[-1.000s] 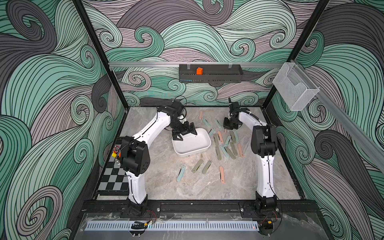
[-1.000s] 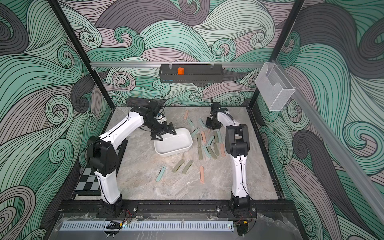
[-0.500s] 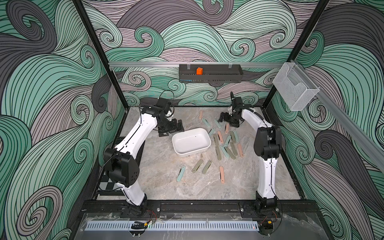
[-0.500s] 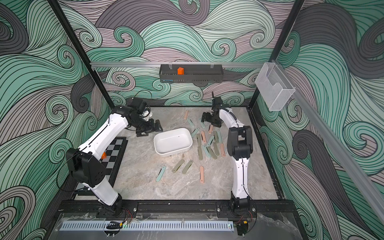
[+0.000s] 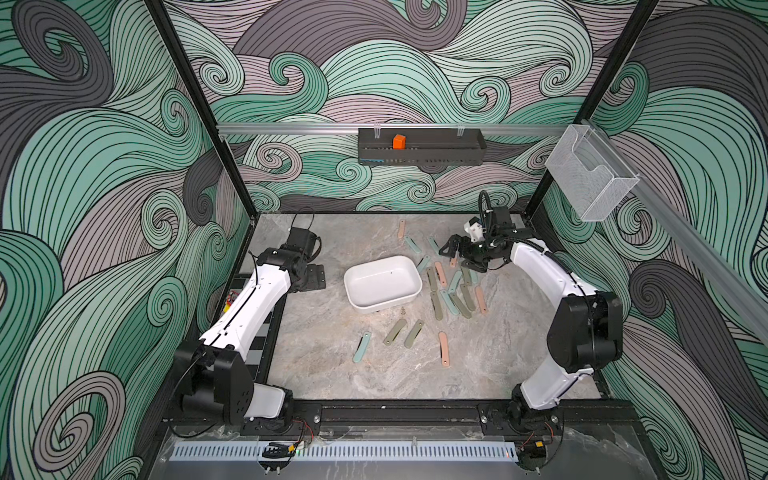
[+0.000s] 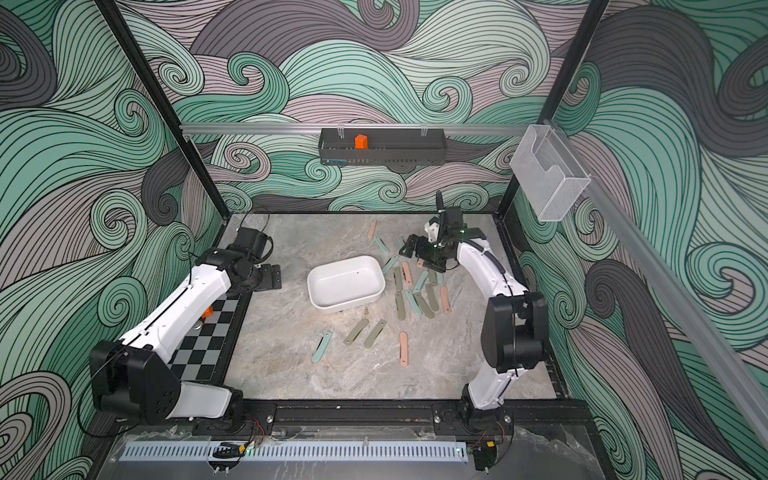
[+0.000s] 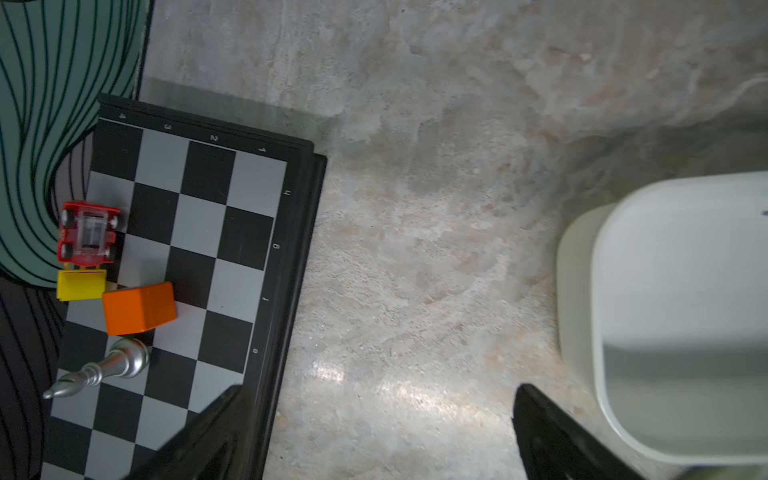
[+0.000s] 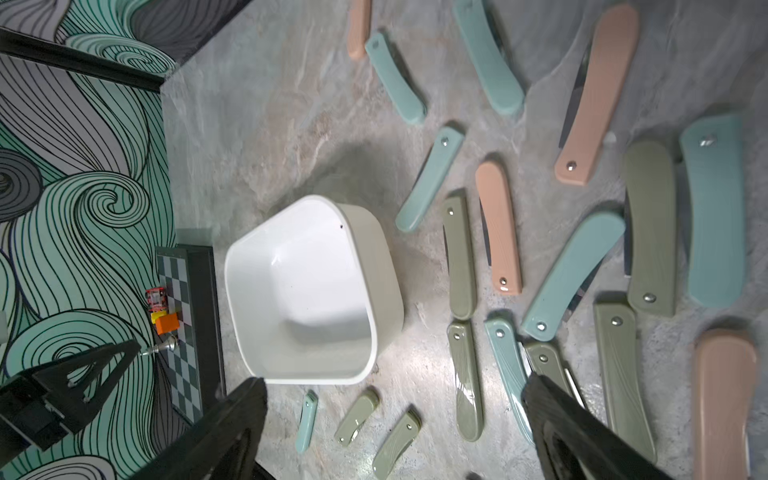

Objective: Take the fruit knife out of the storage box
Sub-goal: Reset both arms

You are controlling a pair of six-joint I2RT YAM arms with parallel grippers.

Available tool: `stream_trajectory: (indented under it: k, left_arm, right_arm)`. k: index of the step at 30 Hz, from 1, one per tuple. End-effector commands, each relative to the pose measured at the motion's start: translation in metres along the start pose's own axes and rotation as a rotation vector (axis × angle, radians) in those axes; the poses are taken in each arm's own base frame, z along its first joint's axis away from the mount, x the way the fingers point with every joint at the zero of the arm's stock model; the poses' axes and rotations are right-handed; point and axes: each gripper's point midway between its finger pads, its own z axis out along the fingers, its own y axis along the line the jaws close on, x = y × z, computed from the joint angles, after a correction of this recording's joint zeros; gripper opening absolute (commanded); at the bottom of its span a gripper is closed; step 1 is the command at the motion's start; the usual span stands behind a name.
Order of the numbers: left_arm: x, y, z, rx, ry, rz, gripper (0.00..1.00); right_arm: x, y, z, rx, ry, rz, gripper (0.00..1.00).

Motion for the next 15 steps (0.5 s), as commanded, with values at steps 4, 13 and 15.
stream_trajectory:
  k: [4, 13, 15]
  left_arm:
    - [-0.045, 0.032, 0.012, -0.177, -0.341, -0.09, 0.99]
    - [-0.044, 0.031, 0.03, 0.041, -0.607, -0.028, 0.99]
    - [-0.049, 0.034, 0.049, 0.024, -0.6, -0.052, 0.99]
  right_arm:
    - [0.002, -0.003, 0.005, -0.015, -0.006, -0.019, 0.98]
    - [-0.002, -0.037, 0.007, 0.102, -0.122, 0.044, 0.98]
    - [0.002, -0.04, 0.01, 0.096, -0.127, 0.043, 0.98]
